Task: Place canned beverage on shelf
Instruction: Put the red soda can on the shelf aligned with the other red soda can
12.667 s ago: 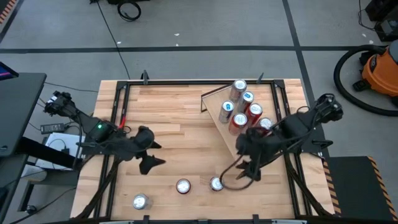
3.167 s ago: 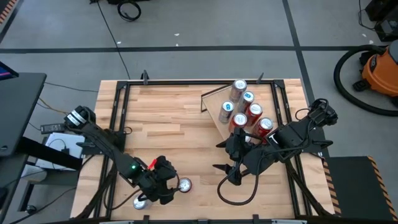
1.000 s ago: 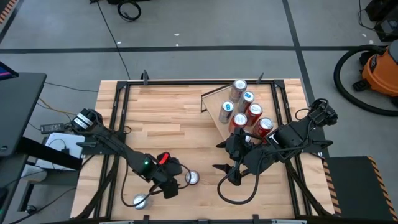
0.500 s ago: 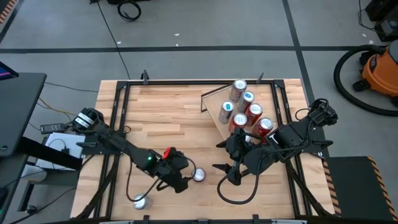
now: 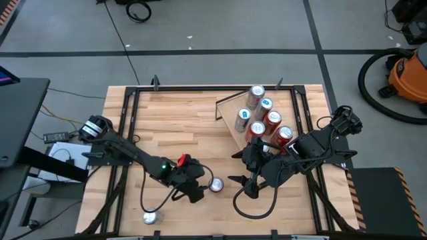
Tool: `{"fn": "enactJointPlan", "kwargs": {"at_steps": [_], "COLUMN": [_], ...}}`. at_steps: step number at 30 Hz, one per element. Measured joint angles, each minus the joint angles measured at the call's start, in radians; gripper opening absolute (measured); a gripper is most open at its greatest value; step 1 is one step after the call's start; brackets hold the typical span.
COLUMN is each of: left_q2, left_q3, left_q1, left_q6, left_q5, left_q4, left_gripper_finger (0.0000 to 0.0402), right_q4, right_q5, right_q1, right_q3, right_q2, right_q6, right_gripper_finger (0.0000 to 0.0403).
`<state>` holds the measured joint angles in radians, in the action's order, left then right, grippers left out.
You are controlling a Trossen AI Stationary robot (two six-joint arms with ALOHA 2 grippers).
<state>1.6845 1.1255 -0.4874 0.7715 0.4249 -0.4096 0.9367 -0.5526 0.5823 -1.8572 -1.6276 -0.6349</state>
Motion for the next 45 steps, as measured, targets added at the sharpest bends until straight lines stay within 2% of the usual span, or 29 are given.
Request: {"fn": "enactJointPlan", "kwargs": {"at_steps": [11, 17, 28, 34, 38, 45], "left_q2": [0.083, 0.079, -0.064, -0.112, -0.145, -0.248], "left_q3": [0.000, -0.001, 0.002, 0.002, 0.002, 0.003], "left_q1": [0.010, 0.020, -0.026, -0.038, -0.049, -0.073], "left_q6": [0.010, 0.019, 0.039, 0.057, 0.091, 0.106], "left_q5": [-0.002, -0.007, -0.040, -0.055, -0.069, -0.077], "left_q4": [0.178, 0.156, -0.108, -0.127, -0.131, -0.141], "left_gripper_finger": [0.0396, 0.0396, 0.0396, 0.0396, 0.0396, 0.0396], "right_q4": [0.001, 0.013, 0.091, 0.085, 0.077, 0.071], "right_q5": [0.077, 0.140, 0.186, 0.200, 0.256, 0.296], "right_q1": [-0.009, -0.024, -0.024, -0.033, -0.049, -0.061], "right_q3": [-0.001, -0.001, 0.000, 0.000, 0.000, 0.000], "right_q2": [-0.049, -0.109, -0.167, -0.200, -0.223, -0.278], "right_q6": [-0.002, 0.003, 0.023, 0.080, 0.101, 0.121], "right_gripper_finger": [0.0348, 0.0348, 0.0348, 0.0354, 0.0369, 0.0394]}}
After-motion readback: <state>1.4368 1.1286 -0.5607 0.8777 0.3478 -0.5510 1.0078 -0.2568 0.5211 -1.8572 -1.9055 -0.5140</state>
